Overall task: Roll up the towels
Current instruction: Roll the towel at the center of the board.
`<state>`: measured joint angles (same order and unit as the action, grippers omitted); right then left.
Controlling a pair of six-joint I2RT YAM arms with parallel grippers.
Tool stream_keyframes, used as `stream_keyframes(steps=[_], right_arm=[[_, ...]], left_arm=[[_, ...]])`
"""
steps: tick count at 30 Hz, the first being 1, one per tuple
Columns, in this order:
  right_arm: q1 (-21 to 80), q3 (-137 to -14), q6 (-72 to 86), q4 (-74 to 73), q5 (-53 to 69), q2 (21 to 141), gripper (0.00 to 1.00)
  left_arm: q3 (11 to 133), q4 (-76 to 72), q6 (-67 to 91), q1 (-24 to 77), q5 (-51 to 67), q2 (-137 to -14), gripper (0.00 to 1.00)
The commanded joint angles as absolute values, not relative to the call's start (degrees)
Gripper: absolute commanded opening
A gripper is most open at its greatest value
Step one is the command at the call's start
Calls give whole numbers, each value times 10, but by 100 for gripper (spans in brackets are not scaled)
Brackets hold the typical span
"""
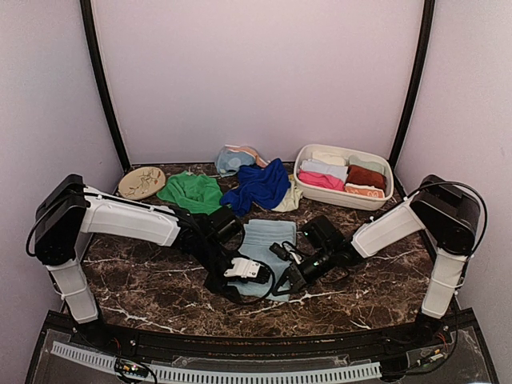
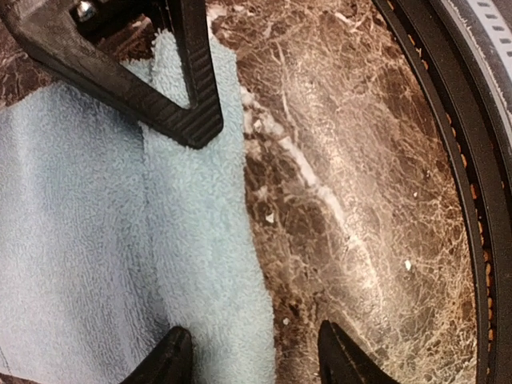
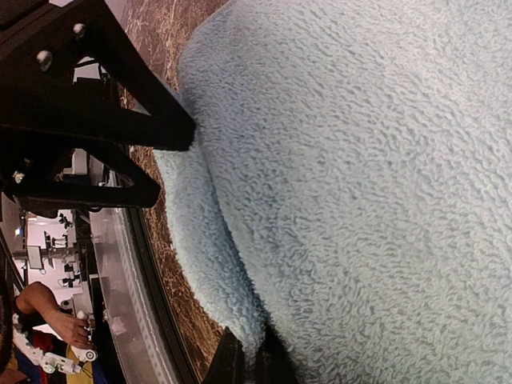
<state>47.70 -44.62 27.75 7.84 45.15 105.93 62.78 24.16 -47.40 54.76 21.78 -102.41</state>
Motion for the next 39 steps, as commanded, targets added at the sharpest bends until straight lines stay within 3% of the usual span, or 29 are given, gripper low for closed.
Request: stream_keyframes(steps=[1,8,12,14,16,20,21,22,23,27,31,35,39], right_arm=[[471,-434,282,29,418,1082,0],[471,-434,282,30,423,1077,0],[471,-435,281,31,412,1068,1],[471,-433,274,31,394,1049,3],[471,-430,258,24,358,1019,9],[471,-409,219,19,228,929,30],[472,-396,211,29,196,898,44],[476,-382,201,40,156,867,83],[483,-365,190,52,113,835,98],[503,-302,177,101,-39,705,100],[497,-274,314,90,-207,624,100],[508,-195,210,262,-63,594,100],[650,-201,24,241,-153,626,96]], left_arm=[[610,235,-477,548,196,-1034,55],[592,210,-486,547,166,-1045,48],[591,205,-486,544,160,-1053,23],[599,217,-485,539,167,-1060,5],[613,239,-478,529,187,-1066,0],[637,284,-468,507,245,-1066,0],[643,298,-465,503,261,-1065,0],[647,313,-463,499,276,-1064,0],[650,325,-461,495,292,-1064,0],[656,366,-450,484,344,-1066,0],[664,392,-444,470,387,-1081,0],[685,419,-437,461,416,-1105,0],[715,448,-430,457,447,-1128,0]])
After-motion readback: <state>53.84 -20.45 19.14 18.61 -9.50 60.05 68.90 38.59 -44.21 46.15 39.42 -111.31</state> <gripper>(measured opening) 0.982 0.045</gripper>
